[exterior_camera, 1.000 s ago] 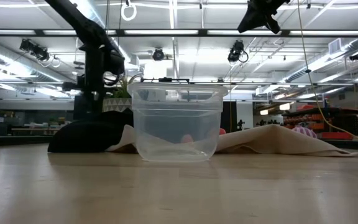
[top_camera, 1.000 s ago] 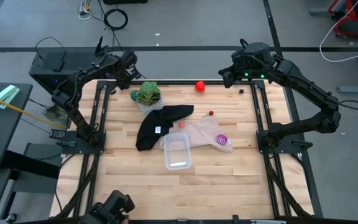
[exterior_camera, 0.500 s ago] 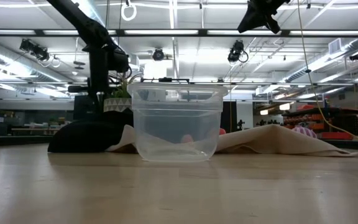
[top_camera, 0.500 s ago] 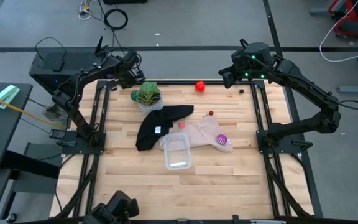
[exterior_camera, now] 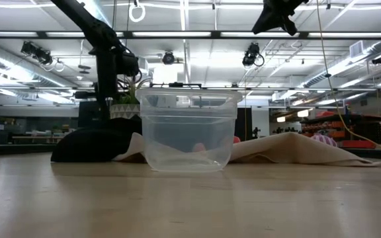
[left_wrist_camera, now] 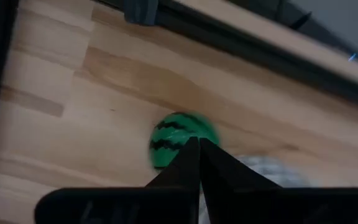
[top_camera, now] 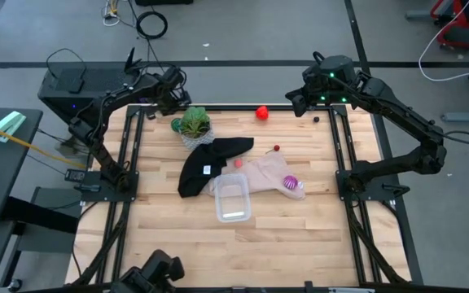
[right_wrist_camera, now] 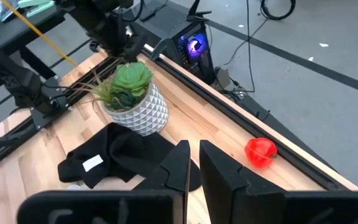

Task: Pick and placing Produce into tupperware
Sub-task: Put the watermelon into the transparent container

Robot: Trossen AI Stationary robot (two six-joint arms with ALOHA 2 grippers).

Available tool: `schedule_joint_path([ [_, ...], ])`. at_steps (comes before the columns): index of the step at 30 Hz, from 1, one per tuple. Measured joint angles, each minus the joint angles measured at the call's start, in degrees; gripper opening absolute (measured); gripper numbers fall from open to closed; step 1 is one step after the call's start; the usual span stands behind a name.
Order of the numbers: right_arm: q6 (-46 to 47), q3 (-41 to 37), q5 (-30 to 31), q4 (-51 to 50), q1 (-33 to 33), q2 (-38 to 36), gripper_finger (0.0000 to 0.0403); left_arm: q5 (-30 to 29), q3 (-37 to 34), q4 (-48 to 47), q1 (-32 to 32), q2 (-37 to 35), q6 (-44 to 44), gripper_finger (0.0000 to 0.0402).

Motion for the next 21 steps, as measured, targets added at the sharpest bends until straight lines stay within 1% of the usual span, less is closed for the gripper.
schedule_joint_path([
  [2, -0.6, 0.0, -0.6, 0.0, 0.0, 0.0, 0.0042, 0.5, 0.0, 1.5, 0.0, 0.0, -2.9, 0.0017],
  [4, -0.5, 0.0, -1.6, 0.0, 0.0, 0.0, 0.0042, 2.1, 0.0, 2.6, 0.5, 0.0, -5.1, 0.0023],
  [7, -0.5, 0.0, -2.9, 0.0, 0.0, 0.0, 0.0042, 3.6, 0.0, 1.6, 1.4, 0.1, -8.6, 0.0034],
  [11, -0.2, 0.0, -5.0, 0.0, 0.0, 0.0, 0.0042, 4.4, 0.0, -1.9, 2.6, 0.2, -8.7, 0.0059],
  [16, -0.3, 0.0, -5.8, 0.0, 0.0, 0.0, 0.0042, 5.4, 0.0, -7.1, 3.4, 0.2, -7.9, 0.0114],
  [21, -0.6, 0.0, -6.0, 0.0, 0.0, 0.0, 0.0042, 4.9, 0.0, -7.1, 3.3, 0.2, -8.2, 0.0189],
])
